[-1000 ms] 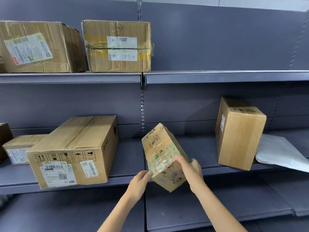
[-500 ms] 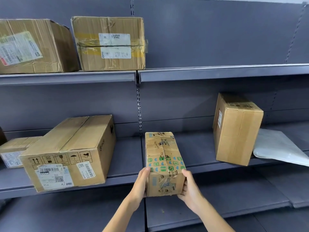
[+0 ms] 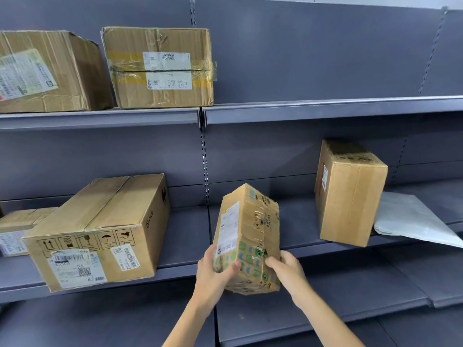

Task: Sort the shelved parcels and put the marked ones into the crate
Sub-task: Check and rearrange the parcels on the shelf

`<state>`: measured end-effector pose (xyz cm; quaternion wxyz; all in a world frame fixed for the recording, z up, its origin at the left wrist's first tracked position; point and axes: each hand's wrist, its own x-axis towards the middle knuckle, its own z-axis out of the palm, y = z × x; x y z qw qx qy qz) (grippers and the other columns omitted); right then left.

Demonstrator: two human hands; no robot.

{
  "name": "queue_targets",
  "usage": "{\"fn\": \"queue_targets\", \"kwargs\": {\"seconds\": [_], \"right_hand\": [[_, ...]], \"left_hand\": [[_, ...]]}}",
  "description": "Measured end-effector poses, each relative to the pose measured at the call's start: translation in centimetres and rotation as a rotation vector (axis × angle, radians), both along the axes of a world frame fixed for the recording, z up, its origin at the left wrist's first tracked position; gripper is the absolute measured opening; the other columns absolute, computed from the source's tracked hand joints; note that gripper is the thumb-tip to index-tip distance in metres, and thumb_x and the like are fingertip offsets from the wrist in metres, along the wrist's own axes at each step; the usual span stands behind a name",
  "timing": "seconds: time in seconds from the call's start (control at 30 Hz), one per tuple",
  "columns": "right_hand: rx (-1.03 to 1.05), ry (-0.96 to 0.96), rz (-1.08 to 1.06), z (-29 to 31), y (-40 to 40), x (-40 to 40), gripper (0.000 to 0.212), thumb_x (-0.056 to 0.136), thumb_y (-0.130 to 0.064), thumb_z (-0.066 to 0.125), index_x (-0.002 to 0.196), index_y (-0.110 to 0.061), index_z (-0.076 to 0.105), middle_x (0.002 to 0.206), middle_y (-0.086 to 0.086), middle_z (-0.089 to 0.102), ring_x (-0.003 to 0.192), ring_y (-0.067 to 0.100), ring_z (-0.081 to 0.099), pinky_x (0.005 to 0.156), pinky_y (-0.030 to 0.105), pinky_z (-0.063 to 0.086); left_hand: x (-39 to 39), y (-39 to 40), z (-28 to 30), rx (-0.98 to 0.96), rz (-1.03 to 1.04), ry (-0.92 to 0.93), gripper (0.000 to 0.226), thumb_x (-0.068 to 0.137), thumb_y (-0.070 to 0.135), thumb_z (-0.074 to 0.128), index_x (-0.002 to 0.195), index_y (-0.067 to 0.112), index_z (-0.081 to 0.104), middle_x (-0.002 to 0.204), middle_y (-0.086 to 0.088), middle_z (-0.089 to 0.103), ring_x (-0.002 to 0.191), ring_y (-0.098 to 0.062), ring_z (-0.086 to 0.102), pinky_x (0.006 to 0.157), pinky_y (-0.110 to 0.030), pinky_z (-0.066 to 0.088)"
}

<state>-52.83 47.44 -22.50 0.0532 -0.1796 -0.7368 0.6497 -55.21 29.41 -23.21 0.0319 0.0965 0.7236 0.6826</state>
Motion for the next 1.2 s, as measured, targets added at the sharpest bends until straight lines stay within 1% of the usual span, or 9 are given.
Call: {"fn": "queue_targets", "kwargs": {"seconds": [0.1,0.27,0.33,0.4,0.53,0.73,0.83,1.0,1.2], "right_hand": [[-0.049,0.019,0.111,0.9,-0.4,-0.2,0.046,0.076,-0.037,0.071,0.115,-0.028,0.049,0.112,-0.007,0.058,0.105,0.013,0.054,0.089,0.029,0.043],[-0.244,-0.073,0.194,-0.1,-1.6,-0.8,0.055,0.074,-0.05,0.067,0.121,-0.036,0.043,0.119,-0.009,0.059,0.113,0.017,0.052,0.101,0.041,0.035],[-0.342,-0.073,0.161,-0.8,-2.0,-1.1,0.053,0.073,-0.048,0.067,0.122,-0.036,0.05,0.113,-0.004,0.068,0.108,0.022,0.06,0.099,0.049,0.043],[-0.409,-0.026,0.089,-0.9,-2.2,-1.3,0.041,0.08,-0.036,0.063,0.12,-0.026,0.056,0.105,0.004,0.072,0.099,0.025,0.066,0.086,0.043,0.052],[-0.47,0.057,0.031,-0.4,-2.3,-1.1,0.022,0.087,-0.018,0.059,0.108,-0.012,0.063,0.098,0.012,0.071,0.085,0.025,0.067,0.064,0.033,0.051],[-0.353,0.159,0.021,-0.2,-2.4,-1.3,0.024,0.09,-0.008,0.056,0.112,-0.014,0.061,0.105,0.004,0.07,0.096,0.019,0.065,0.073,0.029,0.052],[-0.304,0.166,0.042,0.0,-2.7,-1.4,0.025,0.089,-0.008,0.057,0.112,-0.017,0.058,0.106,0.002,0.068,0.094,0.015,0.065,0.068,0.024,0.052],[-0.189,0.141,0.101,0.2,-3.3,-1.6,0.034,0.085,-0.012,0.064,0.114,-0.026,0.054,0.103,-0.006,0.067,0.094,0.013,0.065,0.075,0.03,0.055],[-0.221,0.203,0.186,0.6,-4.1,-2.1,0.032,0.086,-0.006,0.061,0.114,-0.021,0.06,0.11,-0.002,0.069,0.098,0.014,0.067,0.077,0.026,0.055]], "left_hand": [[0.1,0.1,0.9,-0.324,0.063,0.157,0.095,0.047,0.062,0.067,0.133,0.044,0.032,0.125,0.011,0.038,0.123,-0.008,0.028,0.105,-0.036,0.033],[0.7,0.3,1.6,-0.544,0.069,0.277,0.1,0.048,0.067,0.055,0.138,0.041,0.021,0.126,0.01,0.025,0.119,-0.012,0.02,0.107,-0.036,0.025],[0.8,0.1,1.7,-0.497,0.02,0.254,0.089,0.054,0.066,0.055,0.134,0.044,0.022,0.125,0.014,0.026,0.118,-0.008,0.019,0.105,-0.032,0.025],[0.8,-0.1,1.9,-0.358,-0.028,0.179,0.072,0.067,0.057,0.057,0.13,0.045,0.024,0.125,0.017,0.029,0.121,-0.006,0.023,0.106,-0.03,0.027],[-0.1,-0.6,1.5,-0.171,0.026,0.04,0.055,0.092,0.022,0.055,0.141,0.021,0.029,0.133,0.003,0.047,0.12,-0.012,0.049,0.104,-0.038,0.042],[0.8,-0.9,0.6,-0.153,0.025,-0.018,0.034,0.09,0.015,0.058,0.118,0.03,0.046,0.109,0.011,0.065,0.098,-0.005,0.064,0.081,-0.023,0.054],[1.0,-0.7,0.2,-0.136,0.025,-0.017,0.039,0.089,0.015,0.06,0.121,0.029,0.042,0.11,0.011,0.064,0.098,-0.003,0.064,0.08,-0.022,0.054],[0.7,-1.0,0.5,-0.16,0.011,-0.014,0.042,0.088,0.013,0.06,0.121,0.03,0.04,0.109,0.014,0.064,0.097,-0.002,0.064,0.074,-0.016,0.052],[-0.1,-2.1,1.2,-0.07,0.099,-0.005,0.04,0.089,0.014,0.06,0.123,0.025,0.045,0.111,0.011,0.065,0.097,-0.003,0.065,0.084,-0.024,0.053]]}}
